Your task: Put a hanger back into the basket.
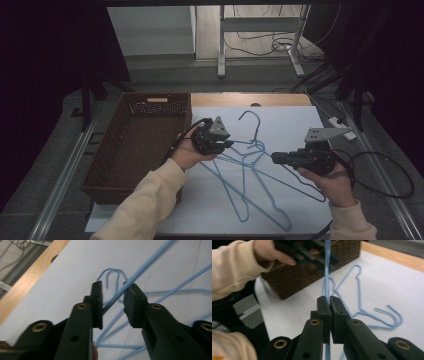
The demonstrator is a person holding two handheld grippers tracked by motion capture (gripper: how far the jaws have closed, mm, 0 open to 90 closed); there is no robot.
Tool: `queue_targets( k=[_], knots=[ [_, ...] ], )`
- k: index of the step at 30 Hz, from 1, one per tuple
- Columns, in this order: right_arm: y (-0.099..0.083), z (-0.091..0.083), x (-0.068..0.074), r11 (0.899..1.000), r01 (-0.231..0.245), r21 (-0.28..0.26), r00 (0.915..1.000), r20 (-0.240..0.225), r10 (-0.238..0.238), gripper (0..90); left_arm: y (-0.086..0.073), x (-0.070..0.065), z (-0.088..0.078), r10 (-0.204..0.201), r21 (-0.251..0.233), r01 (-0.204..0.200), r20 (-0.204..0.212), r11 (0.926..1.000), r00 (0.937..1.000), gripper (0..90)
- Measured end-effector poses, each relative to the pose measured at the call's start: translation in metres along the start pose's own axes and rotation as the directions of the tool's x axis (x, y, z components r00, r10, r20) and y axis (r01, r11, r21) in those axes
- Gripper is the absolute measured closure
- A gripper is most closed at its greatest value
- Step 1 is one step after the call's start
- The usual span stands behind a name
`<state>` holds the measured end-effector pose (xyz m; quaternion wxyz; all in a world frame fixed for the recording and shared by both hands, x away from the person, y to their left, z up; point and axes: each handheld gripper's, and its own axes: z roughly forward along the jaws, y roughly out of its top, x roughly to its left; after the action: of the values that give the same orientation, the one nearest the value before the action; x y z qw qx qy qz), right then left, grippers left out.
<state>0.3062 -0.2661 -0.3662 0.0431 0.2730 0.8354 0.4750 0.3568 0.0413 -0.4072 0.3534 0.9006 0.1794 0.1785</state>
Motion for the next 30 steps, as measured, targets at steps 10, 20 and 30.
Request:
queue_targets(
  k=[10, 20, 30],
  knots=[
    [-0.008, -0.002, -0.018, 1.000, -0.004, -0.019, 0.9815, 0.191, 0.007, 71.8, 0.005, -0.020, -0.014, 0.057, 0.069, -0.060, 0.049, 0.9958, 0.9972, 86.3],
    [-0.011, -0.015, -0.019, 0.978, 0.033, -0.207, 0.9575, 0.287, 0.028, 40.3, 0.000, -0.006, -0.045, -0.135, 0.020, 0.136, -0.013, 0.9905, 0.9907, 87.1],
    [-0.017, -0.017, -0.022, 0.975, 0.033, -0.218, 0.9486, 0.314, 0.038, 31.3, -0.007, 0.016, -0.079, -0.264, -0.077, 0.260, -0.056, 0.9626, 0.9628, 87.2]
  ],
)
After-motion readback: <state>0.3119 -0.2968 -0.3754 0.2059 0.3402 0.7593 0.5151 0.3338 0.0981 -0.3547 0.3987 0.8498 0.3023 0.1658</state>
